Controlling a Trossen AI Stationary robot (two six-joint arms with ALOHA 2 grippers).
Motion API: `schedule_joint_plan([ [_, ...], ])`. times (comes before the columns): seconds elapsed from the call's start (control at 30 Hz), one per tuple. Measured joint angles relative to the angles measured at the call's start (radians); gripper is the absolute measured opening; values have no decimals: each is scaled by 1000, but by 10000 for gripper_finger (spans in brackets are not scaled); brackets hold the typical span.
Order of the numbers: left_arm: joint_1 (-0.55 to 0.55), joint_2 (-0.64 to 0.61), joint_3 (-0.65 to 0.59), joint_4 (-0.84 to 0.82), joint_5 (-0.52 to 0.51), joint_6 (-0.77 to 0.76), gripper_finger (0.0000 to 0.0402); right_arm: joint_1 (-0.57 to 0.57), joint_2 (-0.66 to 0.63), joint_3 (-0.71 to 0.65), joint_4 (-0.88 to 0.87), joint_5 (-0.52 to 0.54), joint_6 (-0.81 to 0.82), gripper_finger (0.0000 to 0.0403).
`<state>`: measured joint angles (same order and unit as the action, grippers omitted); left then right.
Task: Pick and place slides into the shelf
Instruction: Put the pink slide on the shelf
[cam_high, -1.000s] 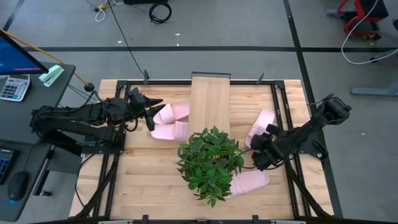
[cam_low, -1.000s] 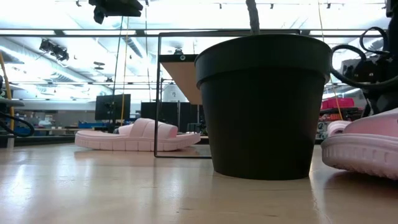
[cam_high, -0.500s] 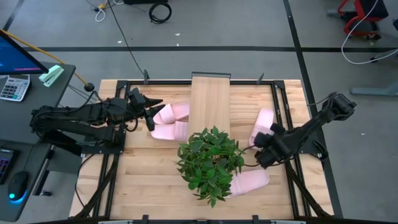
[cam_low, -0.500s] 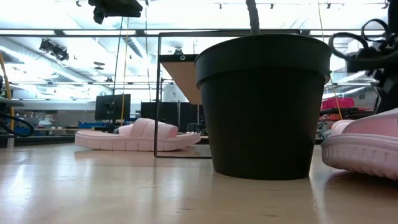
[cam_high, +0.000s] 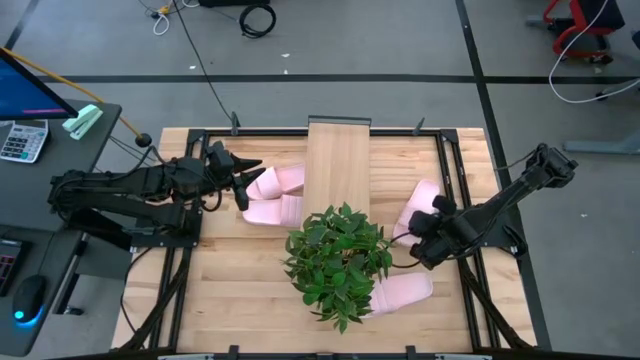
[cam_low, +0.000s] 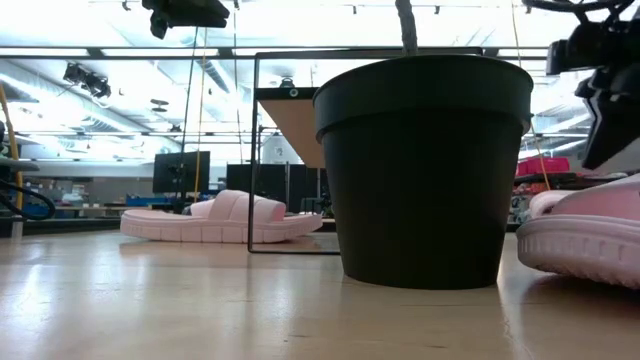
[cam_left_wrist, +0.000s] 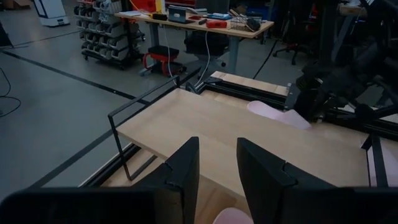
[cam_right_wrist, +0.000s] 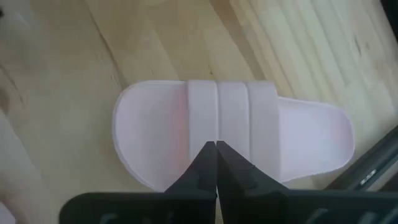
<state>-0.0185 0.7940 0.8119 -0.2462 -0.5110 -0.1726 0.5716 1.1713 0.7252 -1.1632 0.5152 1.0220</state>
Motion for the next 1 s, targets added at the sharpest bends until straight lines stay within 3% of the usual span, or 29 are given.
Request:
schedule_joint_plan([
  [0.17,0,0,0,-8,0,0,111,0,0,3,24,4,-14,9],
  [0.33,0,0,0,-8,0,1,114,0,1,-13,162,7,-94,37],
  [0.57,0,0,0,-25,0,0,111,-16,76,-15,194,39,-193,110],
  [1.0,0,0,0,-71,0,0,111,-29,245,-15,214,99,-159,250],
])
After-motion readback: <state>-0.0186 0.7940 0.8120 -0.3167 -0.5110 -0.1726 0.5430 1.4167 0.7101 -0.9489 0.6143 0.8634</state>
